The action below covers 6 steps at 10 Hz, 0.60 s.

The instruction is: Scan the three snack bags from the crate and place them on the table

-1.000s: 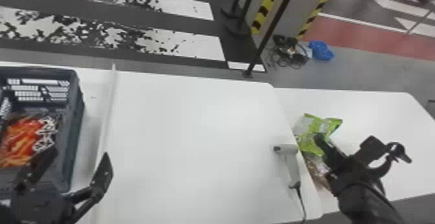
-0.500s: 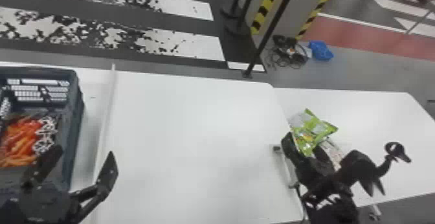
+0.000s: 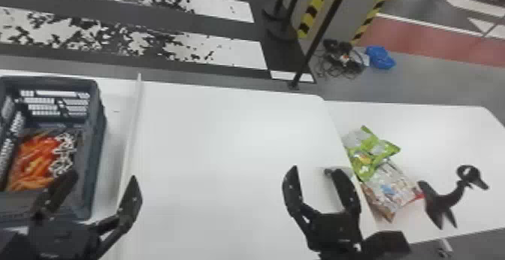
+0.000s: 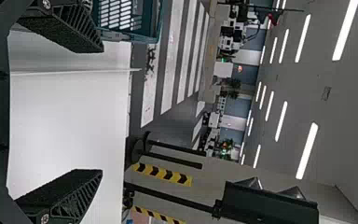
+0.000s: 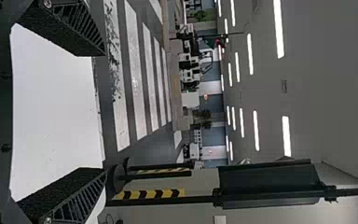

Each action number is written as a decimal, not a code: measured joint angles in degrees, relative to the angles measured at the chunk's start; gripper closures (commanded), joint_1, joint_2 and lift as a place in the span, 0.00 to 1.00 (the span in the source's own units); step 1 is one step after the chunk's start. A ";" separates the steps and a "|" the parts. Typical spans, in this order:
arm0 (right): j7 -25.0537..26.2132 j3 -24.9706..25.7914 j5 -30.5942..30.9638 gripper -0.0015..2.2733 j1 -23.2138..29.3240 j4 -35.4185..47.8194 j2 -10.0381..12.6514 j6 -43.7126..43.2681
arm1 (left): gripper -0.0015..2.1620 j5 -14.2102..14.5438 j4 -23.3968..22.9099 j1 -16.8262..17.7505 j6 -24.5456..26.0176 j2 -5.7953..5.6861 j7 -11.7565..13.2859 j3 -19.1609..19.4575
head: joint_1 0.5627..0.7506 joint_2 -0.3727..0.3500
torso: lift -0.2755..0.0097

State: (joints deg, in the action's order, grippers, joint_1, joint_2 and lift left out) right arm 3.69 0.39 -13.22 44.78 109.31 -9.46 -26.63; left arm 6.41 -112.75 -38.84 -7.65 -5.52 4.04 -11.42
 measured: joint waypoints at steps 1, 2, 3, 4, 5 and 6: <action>-0.08 -1.40 0.58 0.02 1.01 -0.65 0.04 -2.51 | 0.03 0.00 -0.73 -0.49 0.04 -0.01 -0.03 0.06 | 0.70 0.16 | 0.84; -0.09 -2.42 1.17 0.02 1.14 -1.66 0.02 -3.78 | 0.03 0.28 -1.67 -0.99 0.55 -0.09 0.21 0.55 | 0.70 0.19 | 0.84; -0.15 -2.84 1.52 0.03 0.94 -2.25 -0.08 -4.10 | 0.05 1.20 -4.22 -1.25 5.24 -0.16 1.38 2.37 | 0.70 0.20 | 0.84; -0.24 -2.82 1.60 0.03 0.80 -2.40 -0.28 -4.16 | 0.05 2.76 -8.40 -1.31 13.13 -0.07 3.82 5.45 | 0.70 0.24 | 0.84; -0.79 -2.69 1.60 0.03 0.76 -2.52 -0.40 -4.25 | 0.05 4.29 -12.51 -1.30 19.05 0.10 4.45 8.73 | 0.70 0.29 | 0.84; -2.42 -2.55 1.55 0.03 0.76 -2.78 -0.47 -4.30 | 0.05 5.86 -15.93 -0.88 23.32 0.23 4.41 11.94 | 0.70 0.36 | 0.84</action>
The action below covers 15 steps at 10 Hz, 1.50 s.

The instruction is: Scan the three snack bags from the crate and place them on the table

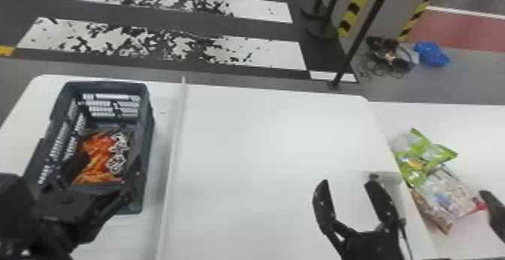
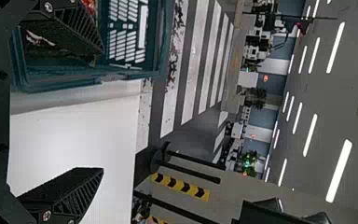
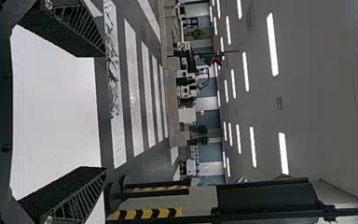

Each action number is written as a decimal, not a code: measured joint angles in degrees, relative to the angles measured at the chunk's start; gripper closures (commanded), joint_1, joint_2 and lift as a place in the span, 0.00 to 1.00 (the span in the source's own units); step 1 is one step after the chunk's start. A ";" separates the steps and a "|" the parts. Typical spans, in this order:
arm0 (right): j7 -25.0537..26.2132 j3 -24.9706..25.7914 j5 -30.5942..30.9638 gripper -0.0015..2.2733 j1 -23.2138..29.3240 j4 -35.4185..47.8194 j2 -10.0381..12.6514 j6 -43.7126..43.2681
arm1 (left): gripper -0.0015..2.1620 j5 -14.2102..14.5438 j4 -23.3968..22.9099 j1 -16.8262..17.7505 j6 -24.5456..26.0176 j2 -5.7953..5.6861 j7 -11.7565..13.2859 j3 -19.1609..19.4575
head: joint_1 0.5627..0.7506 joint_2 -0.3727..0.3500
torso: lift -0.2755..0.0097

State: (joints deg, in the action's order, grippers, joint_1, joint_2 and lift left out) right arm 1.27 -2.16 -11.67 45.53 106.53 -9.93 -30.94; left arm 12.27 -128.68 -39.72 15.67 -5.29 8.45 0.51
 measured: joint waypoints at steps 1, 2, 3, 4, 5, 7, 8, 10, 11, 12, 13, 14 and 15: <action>-1.45 0.14 -0.01 0.03 -0.03 -0.20 -0.10 0.07 | 0.05 1.74 -2.20 1.38 4.51 0.13 -0.64 2.99 | 0.70 0.43 | 0.84; -2.41 0.15 0.06 0.03 -0.33 -0.26 -0.32 0.17 | 0.05 3.70 -3.22 3.42 8.69 0.27 -1.57 5.96 | 0.70 0.47 | 0.84; -2.67 -0.36 0.43 0.03 -1.37 -0.27 -0.71 0.88 | 0.05 5.16 -3.43 5.04 11.21 0.52 -2.86 8.88 | 0.70 0.54 | 0.84; -2.68 -1.40 0.73 0.03 -2.66 -0.26 -1.46 2.56 | 0.05 6.33 -2.88 6.74 13.62 0.65 -3.34 11.62 | 0.70 0.63 | 0.84; -2.67 -1.93 0.83 0.03 -3.16 -0.17 -1.90 3.67 | 0.05 6.77 -1.19 9.95 17.82 0.63 -3.29 13.29 | 0.70 0.67 | 0.84; -2.67 -2.05 1.43 0.03 -3.52 -0.03 -2.15 4.81 | 0.05 6.56 2.51 16.59 25.47 0.18 -2.88 14.92 | 0.70 0.70 | 0.84; -2.67 -2.07 1.96 0.03 -3.79 0.00 -2.29 5.06 | 0.05 6.49 4.07 19.31 28.17 0.01 -2.78 15.45 | 0.70 0.71 | 0.84; -2.67 -2.31 2.87 0.03 -3.96 -0.25 -2.45 5.22 | 0.05 6.56 8.06 24.24 29.71 -0.25 -2.33 15.33 | 0.70 0.71 | 0.84; -2.67 -2.39 2.97 0.03 -4.09 -0.89 -2.54 5.15 | 0.05 5.78 10.46 26.83 30.13 -0.43 -2.34 14.26 | 0.70 0.70 | 0.84; -2.67 -2.40 2.94 0.03 -4.32 -1.77 -2.76 5.06 | 0.06 4.22 13.17 29.55 31.00 -0.56 -2.55 12.74 | 0.70 0.69 | 0.84; -2.67 -2.37 2.80 0.03 -4.43 -2.47 -3.11 4.96 | 0.07 2.38 16.26 32.16 31.95 -0.65 -2.86 11.02 | 0.70 0.67 | 0.84; -2.67 -2.22 2.59 0.03 -4.51 -2.86 -3.44 4.82 | 0.07 1.05 19.41 34.39 32.52 -0.92 -3.00 9.38 | 0.70 0.64 | 0.84; -2.67 -2.04 2.37 0.03 -4.56 -3.17 -3.68 4.62 | 0.11 0.14 21.80 35.99 32.74 -1.09 -3.09 7.98 | 0.70 0.63 | 0.84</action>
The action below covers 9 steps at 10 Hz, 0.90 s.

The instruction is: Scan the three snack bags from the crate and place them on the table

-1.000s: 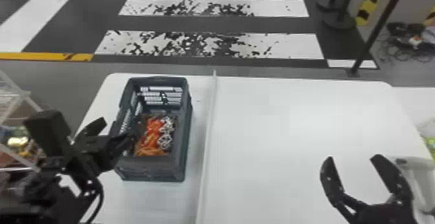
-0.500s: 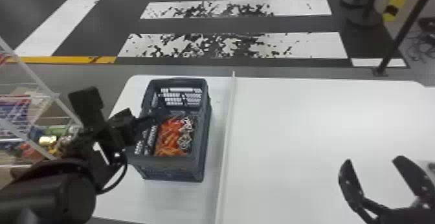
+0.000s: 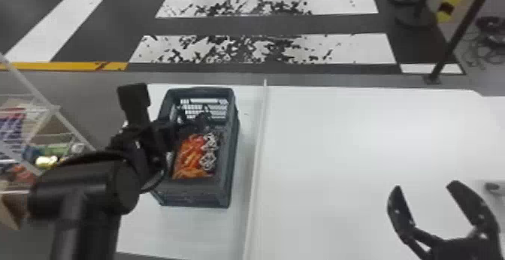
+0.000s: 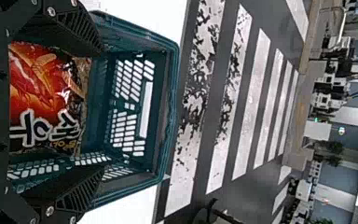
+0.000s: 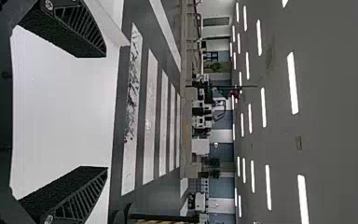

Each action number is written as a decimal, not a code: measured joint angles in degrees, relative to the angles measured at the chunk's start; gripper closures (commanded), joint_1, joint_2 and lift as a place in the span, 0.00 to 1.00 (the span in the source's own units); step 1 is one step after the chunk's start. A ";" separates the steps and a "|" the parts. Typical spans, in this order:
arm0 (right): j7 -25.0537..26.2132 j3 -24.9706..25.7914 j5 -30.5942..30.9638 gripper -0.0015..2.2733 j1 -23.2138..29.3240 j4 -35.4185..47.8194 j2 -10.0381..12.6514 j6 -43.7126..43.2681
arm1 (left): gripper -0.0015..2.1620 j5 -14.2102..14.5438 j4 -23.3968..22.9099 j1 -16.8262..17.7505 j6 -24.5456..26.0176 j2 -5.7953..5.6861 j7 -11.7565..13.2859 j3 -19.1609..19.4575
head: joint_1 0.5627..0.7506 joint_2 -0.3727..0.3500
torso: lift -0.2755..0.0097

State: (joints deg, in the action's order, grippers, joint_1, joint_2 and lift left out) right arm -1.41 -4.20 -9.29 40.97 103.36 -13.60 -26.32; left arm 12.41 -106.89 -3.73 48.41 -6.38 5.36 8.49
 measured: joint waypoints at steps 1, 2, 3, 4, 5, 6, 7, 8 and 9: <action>0.00 0.10 -0.21 0.03 -0.08 -0.37 -0.21 -0.37 | 0.10 -0.81 1.39 0.96 0.87 -0.04 -0.07 -0.94 | 0.70 0.61 | 0.84; 0.00 0.15 -0.36 0.03 -0.15 -0.57 -0.36 -0.59 | 0.11 -1.62 2.23 1.72 3.21 -0.04 -0.21 -1.64 | 0.70 0.60 | 0.84; 0.00 0.15 -0.44 0.03 -0.22 -0.57 -0.44 -0.72 | 0.11 -2.32 3.04 2.55 6.84 -0.04 -0.26 -2.01 | 0.70 0.60 | 0.84; 0.00 0.15 -0.46 0.03 -0.27 -0.22 -0.45 -0.78 | 0.11 -2.77 3.98 3.49 9.98 -0.10 -0.21 -2.26 | 0.70 0.60 | 0.84; 0.00 0.05 -0.46 0.03 -0.27 0.21 -0.46 -0.79 | 0.11 -3.08 5.08 4.63 12.36 -0.32 -0.03 -2.50 | 0.70 0.60 | 0.84; 0.00 -0.07 -0.46 0.03 -0.13 0.70 -0.46 -0.79 | 0.11 -3.23 6.19 6.14 15.03 -0.60 0.24 -2.76 | 0.70 0.61 | 0.84; 0.01 -0.14 -0.43 0.03 0.28 1.29 -0.46 -0.92 | 0.11 -3.27 7.30 7.68 17.22 -0.84 0.51 -2.92 | 0.70 0.61 | 0.84; 0.07 -0.13 -0.36 0.03 0.75 1.81 -0.46 -1.23 | 0.11 -3.26 8.50 9.05 18.67 -0.97 1.20 -3.00 | 0.70 0.61 | 0.84; 0.09 -0.12 -0.31 0.03 1.10 2.20 -0.46 -1.48 | 0.11 -3.20 9.71 9.94 19.59 -0.99 1.89 -3.16 | 0.70 0.60 | 0.84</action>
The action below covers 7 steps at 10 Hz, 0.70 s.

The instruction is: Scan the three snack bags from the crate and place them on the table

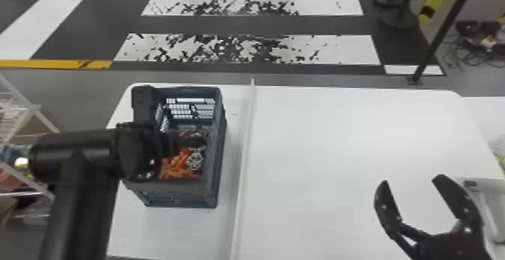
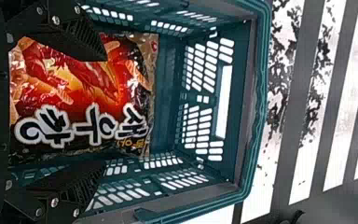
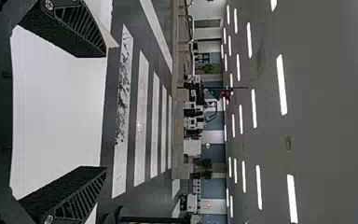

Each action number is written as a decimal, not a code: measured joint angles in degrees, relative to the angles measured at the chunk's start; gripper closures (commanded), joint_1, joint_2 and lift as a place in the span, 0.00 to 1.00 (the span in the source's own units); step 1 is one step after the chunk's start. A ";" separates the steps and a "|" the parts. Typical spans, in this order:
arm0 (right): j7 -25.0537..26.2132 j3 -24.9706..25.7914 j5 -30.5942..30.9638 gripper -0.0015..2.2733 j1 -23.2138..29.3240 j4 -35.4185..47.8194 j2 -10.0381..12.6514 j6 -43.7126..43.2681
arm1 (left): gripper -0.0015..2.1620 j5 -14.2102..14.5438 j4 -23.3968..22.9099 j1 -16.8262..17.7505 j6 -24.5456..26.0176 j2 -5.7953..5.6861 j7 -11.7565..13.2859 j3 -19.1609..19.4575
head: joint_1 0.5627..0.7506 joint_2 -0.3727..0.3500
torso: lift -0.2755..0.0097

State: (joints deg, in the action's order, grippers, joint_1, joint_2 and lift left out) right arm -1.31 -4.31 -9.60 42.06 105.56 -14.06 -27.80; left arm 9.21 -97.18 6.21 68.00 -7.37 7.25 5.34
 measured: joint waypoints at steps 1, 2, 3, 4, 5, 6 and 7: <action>0.00 0.01 0.02 0.03 0.16 0.24 0.00 -0.10 | 0.11 0.08 1.20 0.42 0.28 -0.01 0.67 -0.31 | 0.70 0.60 | 0.84; 0.00 0.01 0.02 0.03 0.21 0.32 0.00 -0.13 | 0.11 0.11 2.37 0.53 0.29 0.01 1.09 -0.51 | 0.70 0.59 | 0.84; 0.00 0.00 0.02 0.03 0.27 0.34 0.00 -0.07 | 0.11 0.07 3.50 0.53 0.25 0.08 1.11 -0.63 | 0.70 0.59 | 0.84; 0.00 -0.02 -0.01 0.03 0.29 0.31 0.00 -0.03 | 0.11 0.03 4.57 0.39 0.19 0.17 1.08 -0.68 | 0.70 0.59 | 0.84; 0.00 -0.05 -0.05 0.03 0.37 0.27 0.00 -0.16 | 0.11 -0.01 5.64 0.26 0.01 0.23 1.02 -0.83 | 0.70 0.59 | 0.84; 0.00 -0.10 -0.06 0.03 0.50 0.21 0.00 -0.54 | 0.11 -0.08 6.91 0.48 -0.14 0.21 1.02 -1.11 | 0.70 0.59 | 0.84; 0.00 -0.15 -0.10 0.03 0.70 0.07 0.00 -1.06 | 0.11 -0.21 8.94 1.57 -0.19 0.16 1.23 -1.45 | 0.70 0.59 | 0.84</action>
State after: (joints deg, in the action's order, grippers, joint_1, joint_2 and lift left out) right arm -1.31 -4.47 -9.71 42.76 105.63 -14.06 -28.86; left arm 9.00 -88.24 7.78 67.81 -7.21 8.47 3.89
